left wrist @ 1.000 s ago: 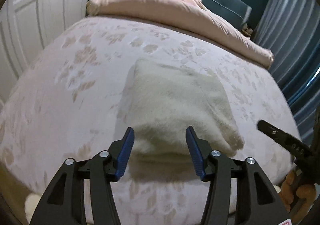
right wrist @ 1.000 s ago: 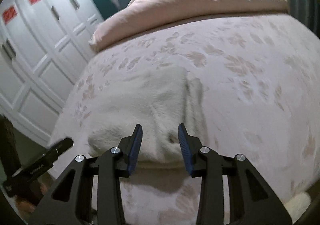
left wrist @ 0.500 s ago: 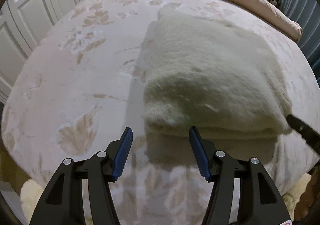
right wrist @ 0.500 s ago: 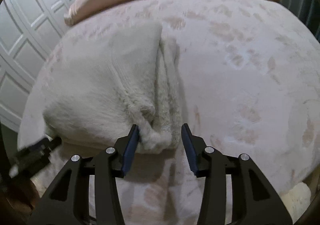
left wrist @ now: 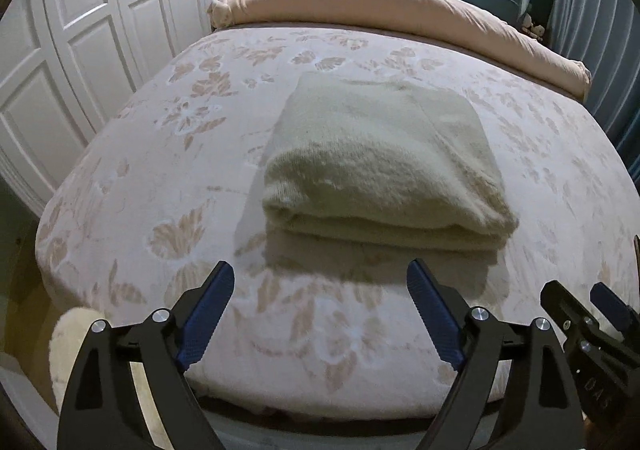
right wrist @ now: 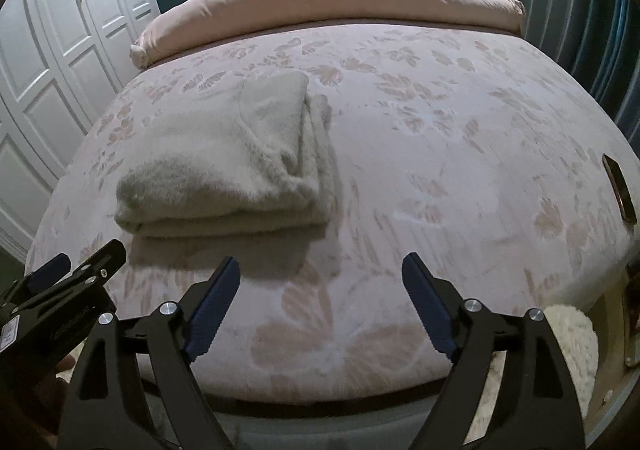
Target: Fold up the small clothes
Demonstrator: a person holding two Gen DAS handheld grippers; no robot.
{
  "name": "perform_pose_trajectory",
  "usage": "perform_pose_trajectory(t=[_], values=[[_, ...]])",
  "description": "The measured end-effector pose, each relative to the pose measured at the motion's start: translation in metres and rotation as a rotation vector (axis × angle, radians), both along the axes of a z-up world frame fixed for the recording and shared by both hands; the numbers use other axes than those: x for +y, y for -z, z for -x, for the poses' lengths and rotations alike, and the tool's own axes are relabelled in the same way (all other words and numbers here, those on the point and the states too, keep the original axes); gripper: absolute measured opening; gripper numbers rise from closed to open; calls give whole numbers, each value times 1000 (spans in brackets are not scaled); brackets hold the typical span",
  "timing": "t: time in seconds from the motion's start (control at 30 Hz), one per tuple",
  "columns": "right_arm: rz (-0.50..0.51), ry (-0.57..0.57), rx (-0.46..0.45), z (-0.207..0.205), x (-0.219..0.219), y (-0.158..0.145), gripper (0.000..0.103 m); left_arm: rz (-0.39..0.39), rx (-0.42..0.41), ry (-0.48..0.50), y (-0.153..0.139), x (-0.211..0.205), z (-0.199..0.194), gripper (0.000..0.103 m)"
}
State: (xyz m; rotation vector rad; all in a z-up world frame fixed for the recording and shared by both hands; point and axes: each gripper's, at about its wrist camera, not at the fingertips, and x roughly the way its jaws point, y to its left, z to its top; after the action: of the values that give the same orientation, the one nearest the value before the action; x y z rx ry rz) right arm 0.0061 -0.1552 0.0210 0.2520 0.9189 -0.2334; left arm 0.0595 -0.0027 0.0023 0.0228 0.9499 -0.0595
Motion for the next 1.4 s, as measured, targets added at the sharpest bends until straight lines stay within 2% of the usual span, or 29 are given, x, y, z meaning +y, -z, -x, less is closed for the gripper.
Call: perform_pose_trajectory(t=[0.33, 0.53, 0.83, 1.03, 1.2, 1.4], values=[[28, -4, 7, 17, 10, 14, 85, -40, -16, 2, 10, -4, 18, 86], [53, -31, 30, 18, 24, 23, 85, -69, 2, -12, 20, 0, 22, 85], [68, -47, 49, 14, 36, 27, 85, -60, 41, -41, 28, 12, 18, 82], [72, -49, 59, 11, 39, 28, 85, -68, 45, -38, 30, 12, 16, 78], [74, -51, 62, 9, 41, 29, 85, -65, 51, -44, 32, 14, 14, 77], [80, -50, 70, 7, 44, 32, 85, -96, 33, -39, 33, 13, 14, 78]])
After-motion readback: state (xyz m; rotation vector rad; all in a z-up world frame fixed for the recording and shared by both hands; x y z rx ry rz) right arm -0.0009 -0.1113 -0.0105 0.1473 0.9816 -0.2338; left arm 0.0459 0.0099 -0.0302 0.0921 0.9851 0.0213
